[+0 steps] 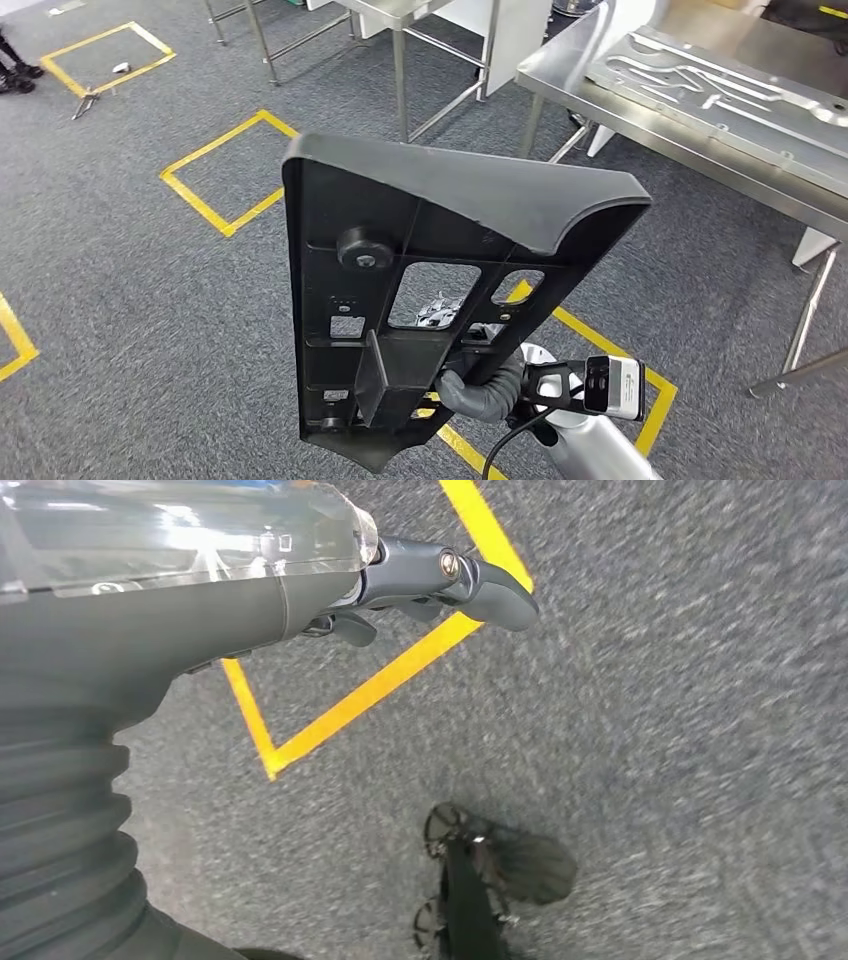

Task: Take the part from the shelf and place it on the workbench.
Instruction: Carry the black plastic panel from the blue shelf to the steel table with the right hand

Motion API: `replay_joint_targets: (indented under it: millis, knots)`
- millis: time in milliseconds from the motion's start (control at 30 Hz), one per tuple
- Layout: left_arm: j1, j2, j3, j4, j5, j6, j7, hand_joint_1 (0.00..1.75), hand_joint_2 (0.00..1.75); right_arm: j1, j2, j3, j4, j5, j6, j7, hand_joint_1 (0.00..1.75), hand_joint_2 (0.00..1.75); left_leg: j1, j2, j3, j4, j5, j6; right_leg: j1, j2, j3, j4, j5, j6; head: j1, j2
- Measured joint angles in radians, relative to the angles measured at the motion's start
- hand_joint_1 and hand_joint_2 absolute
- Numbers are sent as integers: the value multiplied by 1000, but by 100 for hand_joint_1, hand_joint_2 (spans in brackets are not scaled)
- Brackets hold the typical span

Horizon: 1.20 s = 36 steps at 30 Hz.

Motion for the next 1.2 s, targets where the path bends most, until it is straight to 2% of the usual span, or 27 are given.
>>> replay_joint_targets:
  millis: [33,67,133,167,200,233,267,300,367,400,433,500,533,567,633,700,733,767,800,833,900,933,967,1033,1100,1167,1200]
  knots:
    - [-1,-1,2,0,0,-2,3,0,175,-6,-1,0,2,-6,2,2,175,175,2,-10,-1,9,-10,-5,-3,12,1,-3,2,-5,0,0]
    - [-1,-2,3,0,0,-5,5,0,175,-13,-1,0,3,-11,2,3,175,175,4,-29,-11,36,-30,-9,-6,23,2,-6,5,-11,0,0]
    - [-1,-4,4,0,0,-11,6,0,175,-22,-1,0,4,-18,-2,5,175,175,8,-80,-64,154,-95,-14,-8,44,2,-8,7,-18,0,0]
    - [-1,-5,4,0,0,-13,6,0,175,-22,-1,0,5,-20,-6,6,175,175,8,-93,-100,227,-125,-15,-8,56,1,-7,7,-20,0,0]
    - [0,-5,4,0,0,-14,6,0,175,-20,-1,0,5,-20,-10,6,175,175,8,-99,-127,281,-140,-16,-7,69,1,-7,8,-21,0,0]
    - [0,-5,4,0,-1,-15,6,0,175,-18,-2,0,5,-19,-13,6,175,175,8,-101,-139,299,-134,-16,-6,83,1,-6,8,-22,0,0]
    - [0,-5,4,0,-1,-15,6,0,175,-17,-1,0,6,-18,-15,6,175,175,9,-104,-131,274,-106,-14,-6,97,2,-5,8,-21,0,0]
    - [1,-5,4,0,-2,-15,5,0,175,-16,-1,0,5,-16,-16,6,175,175,10,-111,-107,212,-64,-12,-6,111,4,-3,7,-20,0,0]
    - [1,-5,4,0,-6,-12,3,0,175,-17,-1,0,4,-15,-17,7,175,175,12,-150,-50,75,-2,-5,-6,136,2,2,6,-13,0,0]
    - [-1,-5,4,0,-8,-10,2,0,175,-17,-1,0,3,-14,-18,7,175,175,12,-166,-34,34,9,-1,-6,146,-1,4,7,-7,0,0]
    - [-3,-5,4,0,-10,-8,1,0,175,-18,-1,0,3,-13,-18,7,175,175,11,-175,-28,18,9,2,-8,155,-6,5,9,0,0,0]
    - [-10,-7,4,0,-10,-5,2,0,175,-18,-1,0,2,-12,-18,7,175,175,11,-160,-27,13,12,13,-11,170,-12,3,13,14,0,0]
    - [-12,-9,4,0,-10,-4,3,0,175,-18,-2,0,2,-12,-18,8,175,175,12,-150,-25,9,16,20,-9,161,-17,10,8,19,0,0]
    - [-13,-10,4,0,-9,-6,4,0,175,-21,-2,-1,1,-11,-19,9,175,175,14,-138,-24,5,19,28,-8,141,-28,32,-7,23,0,0]
    - [-12,-12,5,0,-8,-10,8,0,175,-27,-2,-1,0,-11,-24,14,175,175,12,-114,-24,1,21,38,-6,84,-81,141,-66,28,0,0]
    - [-11,-12,5,0,-9,-14,11,0,175,-29,-2,-1,0,-11,-28,20,175,175,9,-90,-25,1,20,40,-10,59,-145,273,-118,34,0,0]
    - [-11,-12,5,0,-10,-15,12,0,175,-29,-2,-2,0,-12,-29,22,175,175,8,-78,-25,2,19,40,-12,56,-158,299,-119,35,0,0]
    - [-12,-12,5,0,-11,-17,13,0,175,-30,-3,-2,0,-12,-29,23,175,175,7,-67,-24,2,18,39,-13,53,-148,282,-101,36,0,0]
    - [-14,-12,5,0,-13,-18,14,0,175,-31,-3,-3,0,-13,-29,23,175,175,7,-56,-22,2,17,38,-14,46,-117,224,-69,34,0,0]
    - [-16,-12,5,0,-14,-19,15,0,175,-33,-3,-3,0,-15,-29,24,175,175,6,-47,-19,2,14,35,-12,29,-74,145,-35,30,0,0]
    - [-18,-13,5,0,-18,-20,18,0,175,-39,-3,-6,0,-21,-29,24,175,175,2,-31,-14,3,9,27,-3,-9,-9,25,2,19,0,0]
    - [-19,-13,5,0,-20,-20,20,0,175,-42,-3,-7,0,-25,-29,24,175,175,0,-23,-12,3,7,22,1,-18,2,2,5,14,0,0]
    - [-20,-13,5,0,-21,-21,21,0,175,-45,-3,-10,0,-28,-28,25,175,175,-2,-14,-10,2,6,16,5,-13,1,-1,3,11,0,0]
    - [-23,-13,5,-1,-24,-21,21,0,175,-48,-4,-15,-1,-35,-28,25,175,175,0,-4,-3,1,0,4,2,11,2,-9,8,2,0,0]
    - [-22,-13,5,-2,-26,-23,22,0,175,-54,-4,-18,-1,-41,-27,25,175,175,3,-37,-17,47,-36,-5,-6,32,8,-20,15,-9,0,0]
    - [-21,-13,4,-2,-28,-29,22,0,175,-60,-4,-19,0,-47,-27,25,175,175,6,-86,-76,175,-104,-11,-7,53,8,-23,17,-15,0,0]
    - [-20,-13,4,-2,-28,-32,23,0,175,-61,-4,-19,2,-48,-26,25,175,175,7,-96,-110,244,-130,-13,-7,65,7,-22,18,-16,0,0]
